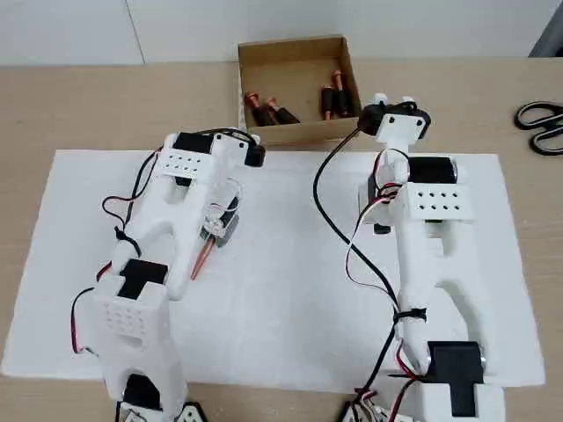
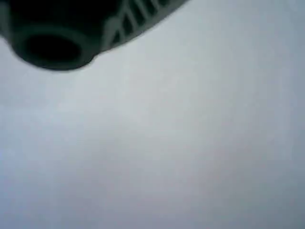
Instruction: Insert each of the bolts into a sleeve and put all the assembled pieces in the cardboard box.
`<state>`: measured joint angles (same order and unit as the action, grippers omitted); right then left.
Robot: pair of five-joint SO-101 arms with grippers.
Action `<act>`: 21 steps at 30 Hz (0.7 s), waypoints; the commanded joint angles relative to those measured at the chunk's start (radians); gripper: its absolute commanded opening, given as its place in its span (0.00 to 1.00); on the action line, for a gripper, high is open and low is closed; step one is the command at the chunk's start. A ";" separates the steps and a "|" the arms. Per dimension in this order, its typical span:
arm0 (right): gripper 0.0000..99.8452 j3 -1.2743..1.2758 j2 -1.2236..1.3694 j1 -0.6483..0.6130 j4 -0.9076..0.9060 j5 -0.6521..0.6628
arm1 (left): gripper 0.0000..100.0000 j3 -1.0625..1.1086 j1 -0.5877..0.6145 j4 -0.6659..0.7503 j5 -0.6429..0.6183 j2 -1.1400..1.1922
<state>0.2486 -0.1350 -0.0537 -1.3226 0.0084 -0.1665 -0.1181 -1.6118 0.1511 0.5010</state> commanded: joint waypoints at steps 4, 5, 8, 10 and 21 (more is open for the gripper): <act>0.00 -0.006 -0.051 0.001 -0.002 0.002 | 0.09 -0.033 0.003 0.031 0.002 -0.011; 0.00 -0.006 -0.051 0.001 -0.002 0.002 | 0.09 -0.035 0.003 0.031 0.002 0.002; 0.00 -0.006 -0.051 0.001 -0.002 0.002 | 0.09 -0.038 0.003 0.031 0.002 0.026; 0.00 -0.006 -0.051 0.001 -0.002 0.002 | 0.08 -0.038 0.003 0.037 0.002 0.029; 0.00 -0.006 -0.051 0.001 -0.001 0.002 | 0.00 -0.038 0.000 0.032 0.002 0.031</act>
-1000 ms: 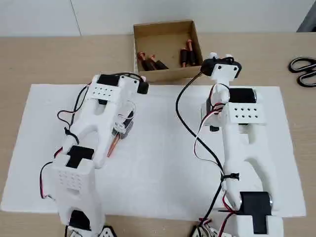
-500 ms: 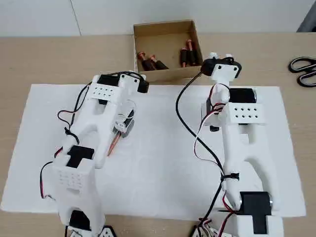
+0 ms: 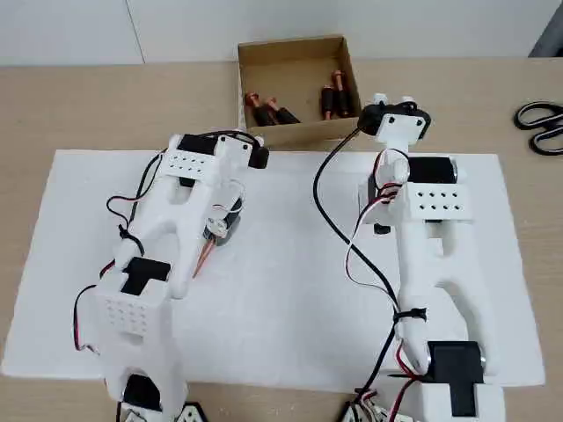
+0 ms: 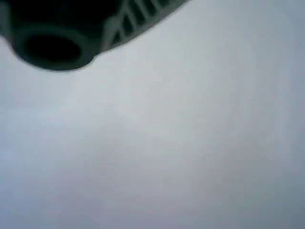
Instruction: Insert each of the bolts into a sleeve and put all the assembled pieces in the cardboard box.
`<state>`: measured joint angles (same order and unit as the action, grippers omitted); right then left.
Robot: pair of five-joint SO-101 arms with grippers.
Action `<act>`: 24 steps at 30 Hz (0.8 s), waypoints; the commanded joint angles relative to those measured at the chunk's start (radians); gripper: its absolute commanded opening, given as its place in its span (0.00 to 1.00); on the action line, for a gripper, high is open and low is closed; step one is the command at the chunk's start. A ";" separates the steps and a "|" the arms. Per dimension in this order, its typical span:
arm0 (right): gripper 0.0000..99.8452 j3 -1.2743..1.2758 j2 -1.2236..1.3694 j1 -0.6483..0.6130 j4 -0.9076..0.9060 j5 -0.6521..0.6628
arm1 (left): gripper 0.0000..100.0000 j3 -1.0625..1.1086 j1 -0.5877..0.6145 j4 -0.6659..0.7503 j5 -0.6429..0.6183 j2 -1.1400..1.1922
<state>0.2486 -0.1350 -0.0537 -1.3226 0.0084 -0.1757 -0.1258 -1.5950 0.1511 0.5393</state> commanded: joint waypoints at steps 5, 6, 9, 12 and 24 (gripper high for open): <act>0.00 -0.006 -0.054 0.001 -0.001 0.003 | 0.00 -0.074 0.005 -0.026 0.002 -0.011; 0.00 -0.006 -0.056 0.001 -0.001 0.005 | 0.00 -0.107 0.005 -0.054 0.002 -0.011; 0.00 -0.011 -0.059 0.001 -0.002 0.006 | 0.00 -0.222 0.009 -0.133 0.003 -0.011; 0.00 -0.014 -0.061 0.002 -0.002 0.006 | 0.00 -0.314 0.015 -0.160 0.003 -0.011; 0.00 -0.097 -0.289 -0.005 -0.088 0.003 | 0.00 -0.344 0.078 -0.160 -0.002 -0.222</act>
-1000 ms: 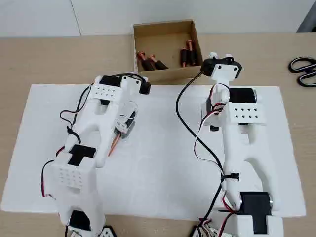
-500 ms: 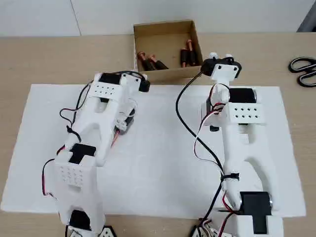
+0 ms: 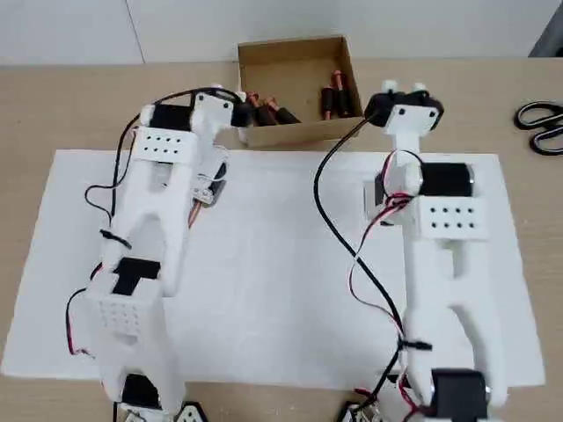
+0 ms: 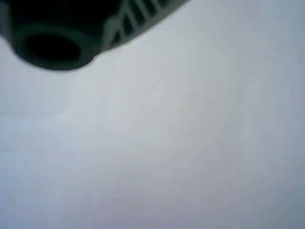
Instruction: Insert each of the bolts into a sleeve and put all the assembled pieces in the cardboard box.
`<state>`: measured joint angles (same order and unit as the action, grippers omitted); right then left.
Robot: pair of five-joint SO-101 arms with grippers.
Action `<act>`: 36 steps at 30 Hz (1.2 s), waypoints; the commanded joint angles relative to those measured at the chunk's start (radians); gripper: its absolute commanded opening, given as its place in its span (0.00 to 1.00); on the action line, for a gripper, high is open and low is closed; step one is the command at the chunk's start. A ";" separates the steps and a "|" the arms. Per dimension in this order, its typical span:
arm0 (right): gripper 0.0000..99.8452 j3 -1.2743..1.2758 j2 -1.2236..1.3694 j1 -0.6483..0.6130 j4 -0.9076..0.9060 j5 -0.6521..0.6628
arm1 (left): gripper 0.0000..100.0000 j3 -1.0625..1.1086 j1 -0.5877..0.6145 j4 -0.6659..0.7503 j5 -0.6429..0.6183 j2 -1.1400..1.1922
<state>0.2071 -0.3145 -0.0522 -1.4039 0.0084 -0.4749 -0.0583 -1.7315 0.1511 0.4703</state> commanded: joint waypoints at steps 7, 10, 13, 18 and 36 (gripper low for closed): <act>0.00 -0.032 -0.341 -0.035 -0.054 -0.002 | 0.00 -0.015 0.009 -0.023 -0.032 -0.358; 0.00 -0.029 -0.470 -0.035 -0.068 0.005 | 0.00 0.035 0.008 -0.023 -0.061 -0.442; 0.00 -0.008 -0.598 -0.035 -0.091 0.000 | 0.00 0.076 0.008 -0.023 -0.064 -0.526; 0.00 0.064 -0.739 -0.031 -0.093 0.006 | 0.01 0.154 0.009 -0.021 -0.064 -0.667; 0.00 0.497 -1.178 -0.028 -0.071 0.003 | 0.01 0.312 0.011 -0.020 -0.060 -0.858</act>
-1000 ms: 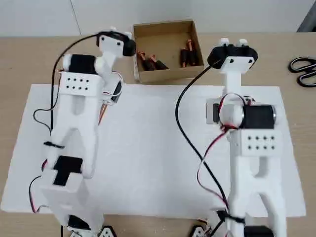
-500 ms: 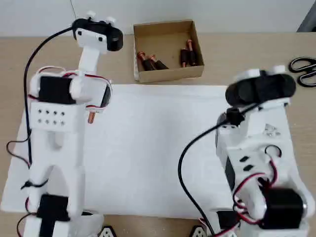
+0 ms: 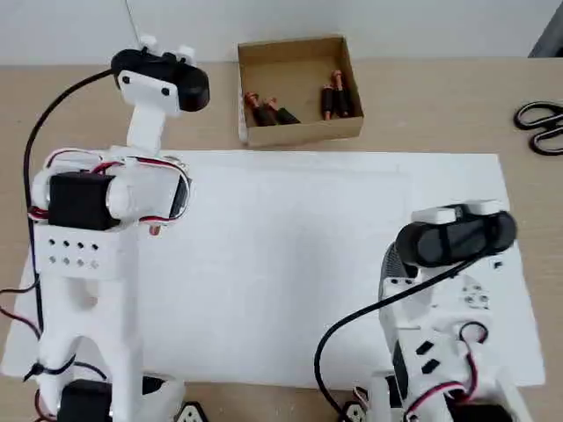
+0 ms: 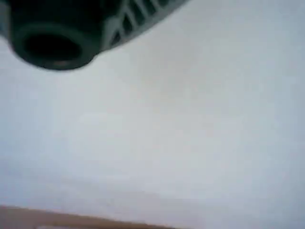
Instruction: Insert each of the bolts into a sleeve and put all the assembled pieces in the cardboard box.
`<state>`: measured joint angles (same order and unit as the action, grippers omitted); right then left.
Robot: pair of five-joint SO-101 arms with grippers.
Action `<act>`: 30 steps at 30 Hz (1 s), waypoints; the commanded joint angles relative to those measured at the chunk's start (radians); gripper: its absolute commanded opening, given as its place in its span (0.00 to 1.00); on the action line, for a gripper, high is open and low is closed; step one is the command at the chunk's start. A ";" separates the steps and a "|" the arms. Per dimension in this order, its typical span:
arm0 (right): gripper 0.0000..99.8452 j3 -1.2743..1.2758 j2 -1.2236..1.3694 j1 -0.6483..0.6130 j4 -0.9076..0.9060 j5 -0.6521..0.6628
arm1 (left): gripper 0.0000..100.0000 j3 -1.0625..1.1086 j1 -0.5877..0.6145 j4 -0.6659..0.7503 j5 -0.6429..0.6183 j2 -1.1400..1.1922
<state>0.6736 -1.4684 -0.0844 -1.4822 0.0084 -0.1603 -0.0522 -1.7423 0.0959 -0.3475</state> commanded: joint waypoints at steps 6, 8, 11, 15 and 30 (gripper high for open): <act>0.00 0.084 -0.036 -0.001 0.010 -0.002 | 0.01 -0.001 0.003 -0.009 -0.008 -0.040; 0.00 0.086 -0.033 0.001 0.008 -0.003 | 0.01 0.001 0.003 -0.009 -0.008 -0.040; 0.00 0.086 -0.028 0.004 0.005 -0.003 | 0.01 0.001 0.003 -0.009 -0.008 -0.040; 0.00 0.086 -0.038 -0.001 0.013 -0.005 | 0.01 0.001 0.003 -0.009 -0.008 -0.040; 0.00 0.086 -0.038 -0.015 0.030 -0.196 | 0.01 0.001 0.005 -0.009 -0.002 -0.040</act>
<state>0.7656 -1.5037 -0.0829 -1.4822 -0.1803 -0.1557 -0.0522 -1.7423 0.0974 -0.3506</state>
